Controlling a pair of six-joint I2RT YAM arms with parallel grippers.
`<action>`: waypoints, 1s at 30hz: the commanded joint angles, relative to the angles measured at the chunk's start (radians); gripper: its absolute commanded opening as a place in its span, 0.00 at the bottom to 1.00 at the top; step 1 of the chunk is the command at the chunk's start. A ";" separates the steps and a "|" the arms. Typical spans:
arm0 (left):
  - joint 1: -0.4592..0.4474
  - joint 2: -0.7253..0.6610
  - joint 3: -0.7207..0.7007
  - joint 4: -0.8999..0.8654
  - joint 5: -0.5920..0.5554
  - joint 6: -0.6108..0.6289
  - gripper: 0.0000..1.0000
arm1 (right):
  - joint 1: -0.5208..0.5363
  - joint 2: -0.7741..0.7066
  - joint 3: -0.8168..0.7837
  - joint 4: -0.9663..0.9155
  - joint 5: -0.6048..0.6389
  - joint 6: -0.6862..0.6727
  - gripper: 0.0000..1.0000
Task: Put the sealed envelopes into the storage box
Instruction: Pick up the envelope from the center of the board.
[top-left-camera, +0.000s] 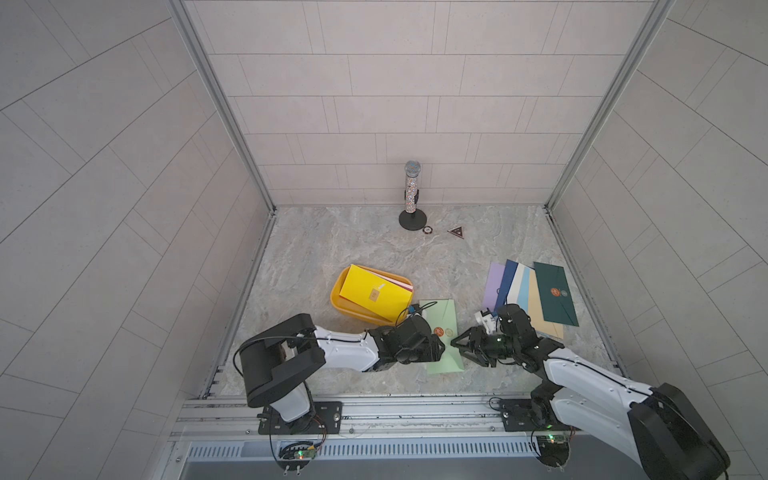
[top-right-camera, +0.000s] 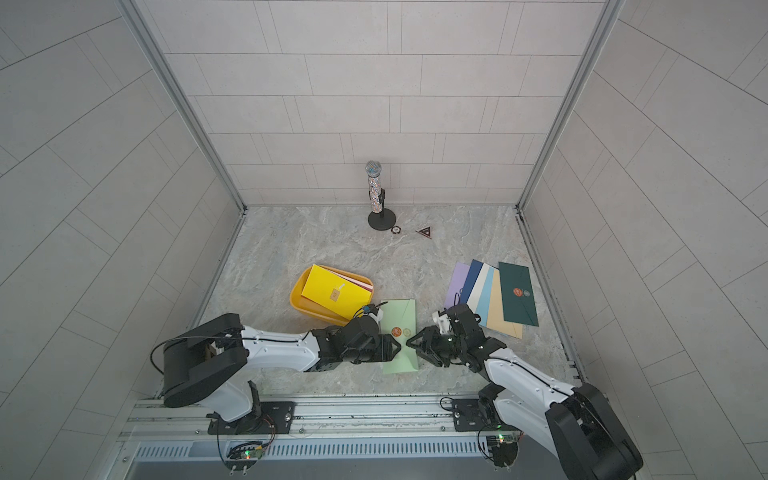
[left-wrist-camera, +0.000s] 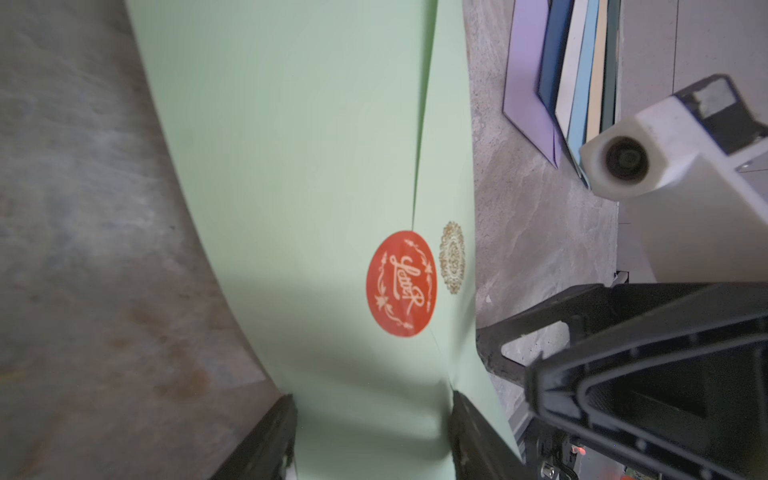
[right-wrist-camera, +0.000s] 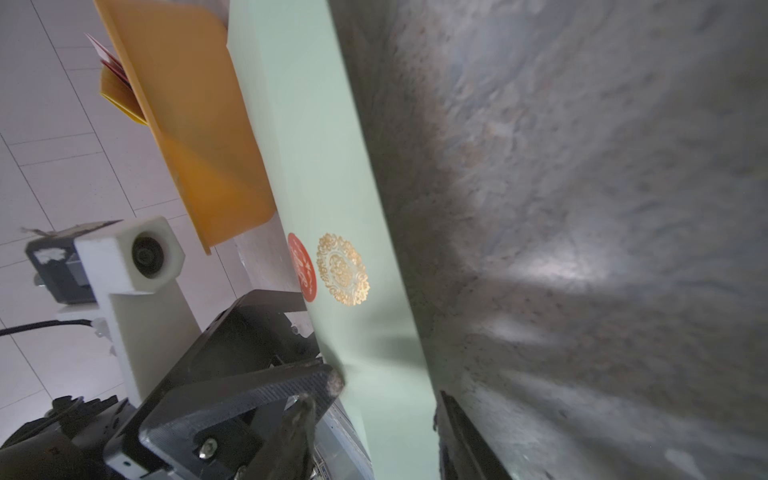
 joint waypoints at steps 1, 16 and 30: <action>-0.016 0.060 -0.046 -0.103 0.019 -0.003 0.64 | 0.009 -0.038 0.011 0.141 -0.041 0.087 0.51; -0.017 0.060 -0.055 -0.096 0.013 -0.002 0.63 | -0.005 -0.162 -0.002 0.116 -0.037 0.109 0.43; -0.017 0.062 -0.058 -0.094 0.009 -0.002 0.63 | -0.009 -0.191 -0.013 0.017 -0.017 0.036 0.34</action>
